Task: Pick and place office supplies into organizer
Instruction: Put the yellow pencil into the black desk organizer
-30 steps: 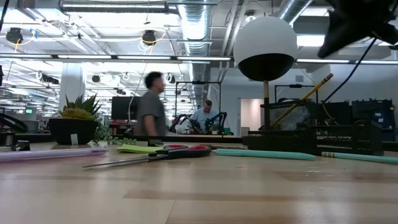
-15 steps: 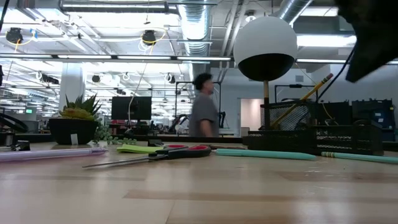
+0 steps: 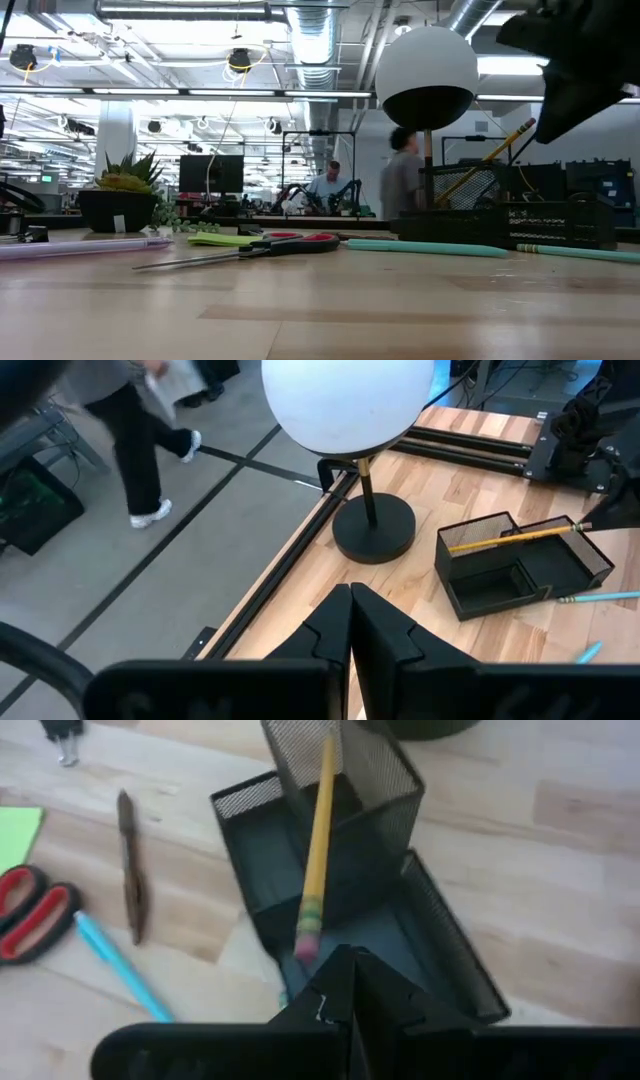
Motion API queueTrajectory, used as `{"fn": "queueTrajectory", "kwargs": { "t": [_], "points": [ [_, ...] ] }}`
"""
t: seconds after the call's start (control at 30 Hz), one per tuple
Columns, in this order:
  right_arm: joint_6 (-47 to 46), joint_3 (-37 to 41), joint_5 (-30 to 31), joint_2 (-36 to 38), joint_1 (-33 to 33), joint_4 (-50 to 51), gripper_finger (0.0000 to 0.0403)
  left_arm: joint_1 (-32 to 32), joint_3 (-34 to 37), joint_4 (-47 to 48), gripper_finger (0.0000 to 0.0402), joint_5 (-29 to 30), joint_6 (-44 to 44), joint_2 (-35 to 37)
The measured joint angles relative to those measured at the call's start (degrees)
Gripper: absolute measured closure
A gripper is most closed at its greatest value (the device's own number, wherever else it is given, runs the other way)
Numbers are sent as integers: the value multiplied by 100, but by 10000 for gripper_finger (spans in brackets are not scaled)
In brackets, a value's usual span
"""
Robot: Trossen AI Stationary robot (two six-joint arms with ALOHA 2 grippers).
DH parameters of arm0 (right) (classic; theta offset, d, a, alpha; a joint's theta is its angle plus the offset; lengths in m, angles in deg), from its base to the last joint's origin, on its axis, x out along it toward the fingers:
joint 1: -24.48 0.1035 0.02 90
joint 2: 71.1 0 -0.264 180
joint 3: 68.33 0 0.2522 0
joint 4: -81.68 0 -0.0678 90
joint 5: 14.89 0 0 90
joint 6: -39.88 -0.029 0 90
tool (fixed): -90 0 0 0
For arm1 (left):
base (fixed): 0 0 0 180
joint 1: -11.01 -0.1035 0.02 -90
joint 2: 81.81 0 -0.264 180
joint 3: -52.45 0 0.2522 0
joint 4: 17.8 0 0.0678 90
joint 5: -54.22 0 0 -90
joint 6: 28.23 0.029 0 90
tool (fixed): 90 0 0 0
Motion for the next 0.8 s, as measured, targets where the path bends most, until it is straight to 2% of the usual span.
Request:
{"fn": "queueTrajectory", "kwargs": {
  "t": [0.2,0.37,0.47,0.53,0.63,0.8],
  "points": [
    [223,2,359,292,-428,242,403,0,0,3,401,0,-1,0],
    [557,2,867,960,-568,238,403,0,0,4,401,2,-2,0],
    [767,0,937,1417,-595,137,403,0,0,5,401,7,-12,0],
    [1095,0,788,1666,-554,-78,403,0,0,6,401,7,-18,0],
    [1842,0,172,2002,-491,-337,403,-2,0,-1,401,-152,-26,0],
    [2188,0,-570,2363,-416,142,403,0,0,-4,401,-308,-4,0]
  ]
}}
